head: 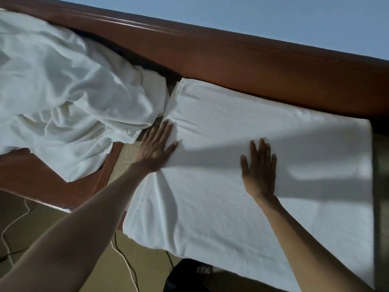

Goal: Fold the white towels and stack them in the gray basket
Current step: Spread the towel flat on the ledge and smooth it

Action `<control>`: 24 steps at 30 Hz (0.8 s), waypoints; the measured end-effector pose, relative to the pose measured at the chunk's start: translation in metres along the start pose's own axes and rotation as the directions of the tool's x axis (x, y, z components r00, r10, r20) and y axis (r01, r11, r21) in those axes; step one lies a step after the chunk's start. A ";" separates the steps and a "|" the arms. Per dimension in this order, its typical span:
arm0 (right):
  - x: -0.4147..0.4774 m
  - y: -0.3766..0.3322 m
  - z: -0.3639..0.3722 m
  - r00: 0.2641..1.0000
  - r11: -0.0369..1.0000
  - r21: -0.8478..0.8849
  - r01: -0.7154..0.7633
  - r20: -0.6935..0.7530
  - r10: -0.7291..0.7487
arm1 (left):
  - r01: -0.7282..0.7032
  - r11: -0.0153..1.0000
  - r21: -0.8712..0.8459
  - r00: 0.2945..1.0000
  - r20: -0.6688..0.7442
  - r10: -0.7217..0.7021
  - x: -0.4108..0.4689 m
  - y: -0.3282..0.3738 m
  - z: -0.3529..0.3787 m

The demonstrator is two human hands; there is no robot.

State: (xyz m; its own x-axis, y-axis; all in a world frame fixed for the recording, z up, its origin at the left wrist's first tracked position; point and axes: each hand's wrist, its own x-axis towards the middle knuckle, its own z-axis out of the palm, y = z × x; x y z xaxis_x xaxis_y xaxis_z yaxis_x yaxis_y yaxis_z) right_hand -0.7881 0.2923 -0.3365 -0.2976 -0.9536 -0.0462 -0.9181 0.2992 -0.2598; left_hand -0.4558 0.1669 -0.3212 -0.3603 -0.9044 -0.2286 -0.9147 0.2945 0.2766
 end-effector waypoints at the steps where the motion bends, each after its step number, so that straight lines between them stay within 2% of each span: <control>1: -0.003 -0.001 0.001 1.000 1.000 0.003 -0.013 0.004 0.013 | 0.004 1.000 -0.023 1.000 0.005 -0.004 0.001 0.001 -0.001; 2: -0.007 -0.002 0.003 1.000 1.000 0.009 -0.024 0.001 0.024 | 0.013 0.998 -0.061 1.000 -0.019 -0.014 -0.003 0.004 -0.001; 4: -0.023 -0.004 0.004 0.999 0.998 0.032 -0.045 -0.029 0.046 | 0.050 0.985 -0.164 0.984 -0.161 -0.077 -0.024 0.010 -0.004; 7: -0.058 -0.007 0.005 0.997 0.999 0.041 -0.032 -0.069 0.034 | 0.174 0.941 -0.291 0.904 -0.331 -0.270 -0.085 0.014 -0.004; 9: -0.079 -0.009 0.005 0.997 0.999 0.048 -0.019 -0.074 0.023 | 0.275 0.918 -0.285 0.887 -0.294 -0.357 -0.129 0.011 0.001; 11: -0.096 -0.012 0.005 0.998 0.997 0.073 -0.020 -0.057 0.024 | 0.338 0.914 -0.226 0.904 -0.194 -0.382 -0.163 0.006 0.010; 14: -0.115 -0.019 0.006 0.999 0.994 0.101 -0.041 -0.019 0.043 | 0.336 0.925 -0.178 0.926 -0.116 -0.359 -0.187 0.003 0.017; 16: -0.127 -0.026 0.006 0.997 0.992 0.105 -0.071 0.008 0.071 | 0.338 0.912 -0.231 0.927 -0.086 -0.365 -0.190 0.003 0.017; 18: -0.137 -0.031 0.007 0.997 0.994 0.076 -0.075 0.015 0.074 | 0.386 0.875 -0.292 0.899 -0.093 -0.428 -0.187 0.001 0.012; 21: -0.150 -0.032 0.009 0.998 0.998 0.035 -0.055 0.027 0.054 | 0.520 0.790 -0.327 0.818 -0.075 -0.570 -0.188 -0.003 0.000; 24: -0.160 -0.035 0.011 0.997 0.997 0.026 -0.070 0.018 0.069 | 0.527 0.790 -0.314 0.829 -0.015 -0.559 -0.196 0.002 0.001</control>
State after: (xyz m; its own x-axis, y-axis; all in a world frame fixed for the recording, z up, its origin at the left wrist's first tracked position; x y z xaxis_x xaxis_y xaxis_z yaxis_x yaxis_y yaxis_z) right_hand -0.7053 0.4335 -0.3306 -0.3557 -0.9310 -0.0817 -0.8881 0.3640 -0.2807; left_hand -0.3871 0.3447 -0.2768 0.2154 -0.9191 -0.3298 -0.8548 -0.3408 0.3914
